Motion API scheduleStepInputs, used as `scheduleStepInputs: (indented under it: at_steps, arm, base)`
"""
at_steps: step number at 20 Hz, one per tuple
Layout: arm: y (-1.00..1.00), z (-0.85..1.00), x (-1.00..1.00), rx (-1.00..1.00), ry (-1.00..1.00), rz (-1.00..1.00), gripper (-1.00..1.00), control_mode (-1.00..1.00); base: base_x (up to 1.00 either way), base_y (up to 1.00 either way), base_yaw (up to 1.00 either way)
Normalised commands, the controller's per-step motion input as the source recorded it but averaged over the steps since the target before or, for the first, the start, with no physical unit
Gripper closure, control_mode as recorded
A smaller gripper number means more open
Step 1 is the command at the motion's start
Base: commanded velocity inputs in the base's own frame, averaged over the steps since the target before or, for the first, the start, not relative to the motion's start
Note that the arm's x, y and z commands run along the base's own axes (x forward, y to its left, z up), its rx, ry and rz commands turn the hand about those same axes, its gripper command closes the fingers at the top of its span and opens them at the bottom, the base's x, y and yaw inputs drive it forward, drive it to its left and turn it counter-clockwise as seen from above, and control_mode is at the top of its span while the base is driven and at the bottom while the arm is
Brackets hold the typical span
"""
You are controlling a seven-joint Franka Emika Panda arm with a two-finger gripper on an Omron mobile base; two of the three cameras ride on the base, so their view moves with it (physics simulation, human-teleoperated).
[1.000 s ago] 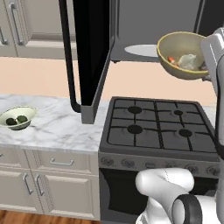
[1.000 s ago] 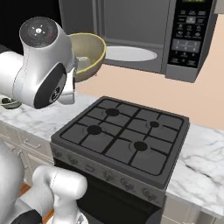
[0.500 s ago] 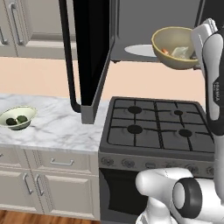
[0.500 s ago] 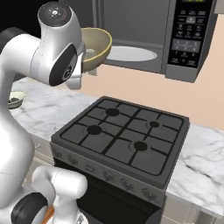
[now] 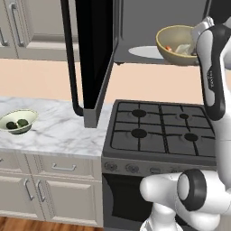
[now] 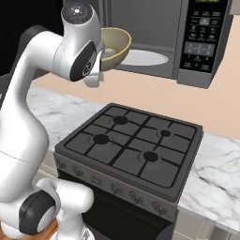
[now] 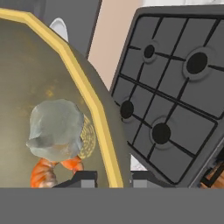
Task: Place the bowl containing the garlic and shrimp in the microwave. Close the microwave door and press the start button to microwave the meal.
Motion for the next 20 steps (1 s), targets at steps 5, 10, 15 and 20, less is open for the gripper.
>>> scheduleStepInputs:
  at_steps: [5, 10, 15, 20]
  arm:
    - [-0.14, -0.04, 0.47, 0.04, 0.04, -0.02, 1.00, -1.00]
    - [-0.07, -0.06, 0.46, 0.09, 0.06, 0.00, 1.00, -1.00]
    - [-0.02, 0.00, 0.44, 0.08, 0.03, 0.00, 1.00, -1.00]
    - [-0.04, 0.00, 0.40, 0.07, 0.00, 0.00, 1.00, -1.00]
  base:
    - [0.00, 0.00, 0.00]
    - [0.00, 0.00, 0.00]
    - [0.00, 0.00, 0.00]
    - [0.00, 0.00, 0.00]
